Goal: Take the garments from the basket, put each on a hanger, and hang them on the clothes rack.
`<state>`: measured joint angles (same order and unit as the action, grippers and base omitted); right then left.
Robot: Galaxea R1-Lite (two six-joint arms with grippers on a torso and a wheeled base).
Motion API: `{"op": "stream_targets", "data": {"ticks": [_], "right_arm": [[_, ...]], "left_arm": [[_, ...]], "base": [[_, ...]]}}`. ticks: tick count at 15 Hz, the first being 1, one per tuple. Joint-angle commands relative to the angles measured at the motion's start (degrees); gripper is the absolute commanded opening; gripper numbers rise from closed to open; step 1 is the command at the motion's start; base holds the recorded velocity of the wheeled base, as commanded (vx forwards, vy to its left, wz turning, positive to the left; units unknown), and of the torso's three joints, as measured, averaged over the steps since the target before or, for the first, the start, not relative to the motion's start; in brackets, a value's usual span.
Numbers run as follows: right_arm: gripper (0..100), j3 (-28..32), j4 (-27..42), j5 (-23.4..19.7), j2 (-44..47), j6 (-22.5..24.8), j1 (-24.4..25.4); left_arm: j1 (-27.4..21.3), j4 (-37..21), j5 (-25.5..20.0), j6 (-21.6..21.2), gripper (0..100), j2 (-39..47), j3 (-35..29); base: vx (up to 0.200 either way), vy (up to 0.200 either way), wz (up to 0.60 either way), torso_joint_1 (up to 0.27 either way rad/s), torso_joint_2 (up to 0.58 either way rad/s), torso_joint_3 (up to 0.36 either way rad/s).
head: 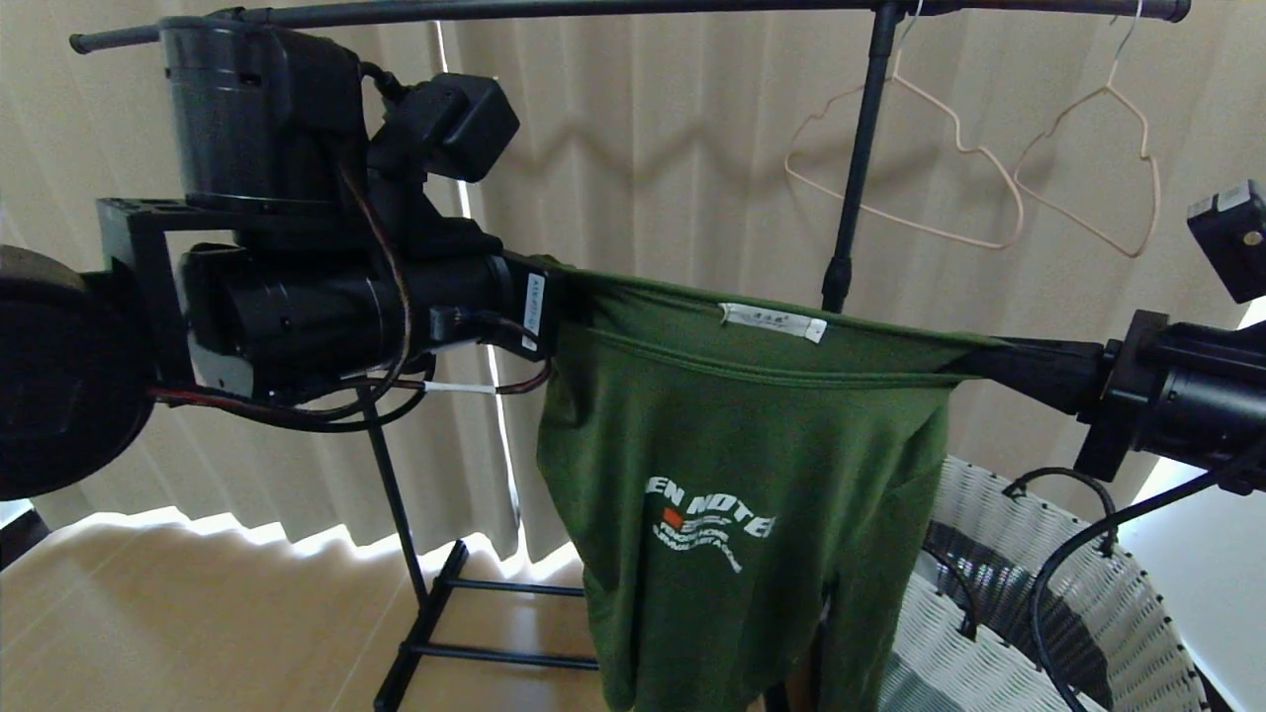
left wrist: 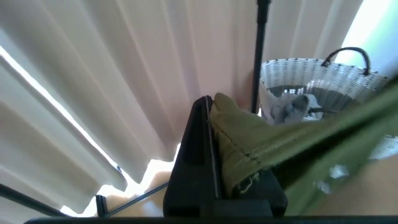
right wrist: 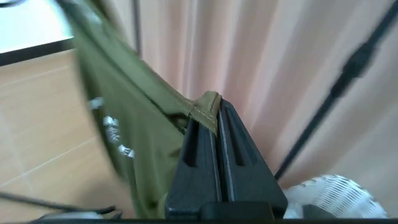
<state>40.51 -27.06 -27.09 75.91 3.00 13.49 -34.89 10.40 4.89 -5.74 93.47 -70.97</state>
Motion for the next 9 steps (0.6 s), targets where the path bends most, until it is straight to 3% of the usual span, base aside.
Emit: {"op": "stream_targets", "data": {"ticks": [1, 6, 9], "right_arm": [[0, -0.96, -0.18, -0.16, -1.2, 0.17, 0.3], [0, 2.82, -1.06, 2.48, 4.25, 0.78, -2.6], [0, 6.95, -1.24, 3.01, 8.38, 0.52, -2.6]], "left_arm": [[0.17, -0.03, -0.05, 0.03, 0, 1.28, -0.39], [0.08, -3.72, -0.41, 0.2, 0, -1.53, -0.13], [-0.35, -9.43, -5.94, 2.67, 0, -5.93, -0.04]], "base": [[0.0, 0.0, 0.0, 0.0, 0.0, 0.0], [0.0, 0.0, 0.0, 0.0, 0.0, 0.0], [0.0, 0.0, 0.0, 0.0, 0.0, 0.0]]}}
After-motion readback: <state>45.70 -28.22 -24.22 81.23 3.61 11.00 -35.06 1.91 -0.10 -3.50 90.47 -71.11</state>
